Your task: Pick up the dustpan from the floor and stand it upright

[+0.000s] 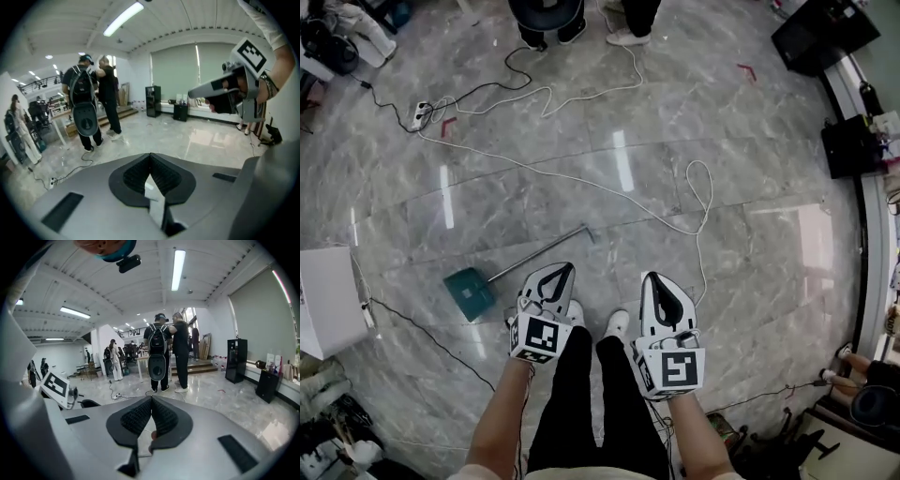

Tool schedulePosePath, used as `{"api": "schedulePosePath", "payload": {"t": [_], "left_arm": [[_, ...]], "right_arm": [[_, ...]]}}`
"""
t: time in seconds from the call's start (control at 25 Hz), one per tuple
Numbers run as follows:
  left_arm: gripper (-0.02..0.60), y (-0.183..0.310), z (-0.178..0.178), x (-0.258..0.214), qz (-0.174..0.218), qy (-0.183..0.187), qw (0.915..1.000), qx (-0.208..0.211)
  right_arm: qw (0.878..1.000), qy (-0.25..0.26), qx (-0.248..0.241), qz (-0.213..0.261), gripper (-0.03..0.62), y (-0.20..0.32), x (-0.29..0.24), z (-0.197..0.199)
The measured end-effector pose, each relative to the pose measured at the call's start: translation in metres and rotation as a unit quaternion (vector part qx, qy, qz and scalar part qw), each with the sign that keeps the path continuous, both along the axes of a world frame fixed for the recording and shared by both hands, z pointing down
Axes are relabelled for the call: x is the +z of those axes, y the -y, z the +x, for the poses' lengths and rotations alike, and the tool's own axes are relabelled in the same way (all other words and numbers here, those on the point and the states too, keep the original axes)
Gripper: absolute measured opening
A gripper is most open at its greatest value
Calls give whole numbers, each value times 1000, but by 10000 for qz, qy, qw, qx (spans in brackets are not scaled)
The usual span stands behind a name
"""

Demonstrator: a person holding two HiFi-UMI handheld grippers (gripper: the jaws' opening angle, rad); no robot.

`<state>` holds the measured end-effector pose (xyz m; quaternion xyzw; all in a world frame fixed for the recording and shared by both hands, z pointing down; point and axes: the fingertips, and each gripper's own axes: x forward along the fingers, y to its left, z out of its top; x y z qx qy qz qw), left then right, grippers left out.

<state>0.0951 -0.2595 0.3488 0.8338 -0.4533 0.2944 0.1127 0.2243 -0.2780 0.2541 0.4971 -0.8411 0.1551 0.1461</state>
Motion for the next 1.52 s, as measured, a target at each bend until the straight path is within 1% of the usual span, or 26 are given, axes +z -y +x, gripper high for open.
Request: {"api": "schedulePosePath", "payload": {"t": [0.08,0.16,0.2,0.28,0.36,0.4,0.48,0.56,0.68,0.72,0.76,0.8,0.84,0.88,0.92,1.04,1.08,1.16,1.4,1.44,1.52], "left_arm": [[11,21,-1,71,-394,327,9979,394],[11,37,0,141,-754,655,9922,742],[11,41,1,177,-997,780,9880,887],[11,40,-1,254,-1691,905,9753,1096],[11,31,-8,328,-2383,945,9589,1216],[11,27,-13,362,-2621,993,9515,1267],[11,24,-22,423,-2911,1121,9404,1355],[12,27,-26,478,-3046,1289,9324,1455],[14,32,-27,553,-3110,1525,9231,1670],[28,30,-27,576,-3161,1584,9185,1773],[61,29,-28,600,-3227,1656,9126,1889],[110,29,-29,622,-3287,1739,9066,1998],[139,31,-31,643,-3322,1815,9019,2082],[144,35,-32,663,-3332,1868,8993,2130],[144,40,-33,680,-3325,1886,8989,2141],[144,55,-35,724,-3261,1917,9021,2078],[144,58,-36,735,-3240,1977,9012,2094],[144,59,-35,752,-3234,2116,8960,2184],[141,52,-35,780,-3303,2266,8881,2255],[135,53,-36,782,-3265,2288,8886,2267],[110,59,-38,783,-3203,2236,8929,2240]], "right_arm": [[10000,50,9,-21,17,16,41,-8],[10000,82,22,-50,16,30,85,-12],[9999,86,43,-72,17,35,108,-12],[9997,114,153,-129,17,43,157,-11],[9994,166,258,-174,17,46,204,-13],[9994,173,253,-169,17,47,225,-16],[9997,151,168,-110,17,49,268,-21],[9998,173,111,-51,17,52,313,-23],[9997,213,81,21,17,53,380,-28],[9998,199,78,23,17,52,401,-30],[9998,186,78,18,17,53,422,-33],[9998,180,73,24,17,54,442,-35],[9998,183,59,57,17,57,461,-38],[9997,187,34,126,17,60,478,-41],[9996,185,4,222,17,63,494,-43],[9986,180,-39,493,17,72,534,-48],[9983,205,-29,549,17,76,544,-49],[9977,253,4,626,17,80,558,-52],[9972,245,-32,703,17,73,573,-62],[9971,225,-28,720,17,72,575,-63],[9967,239,32,772,17,73,575,-63]]}}
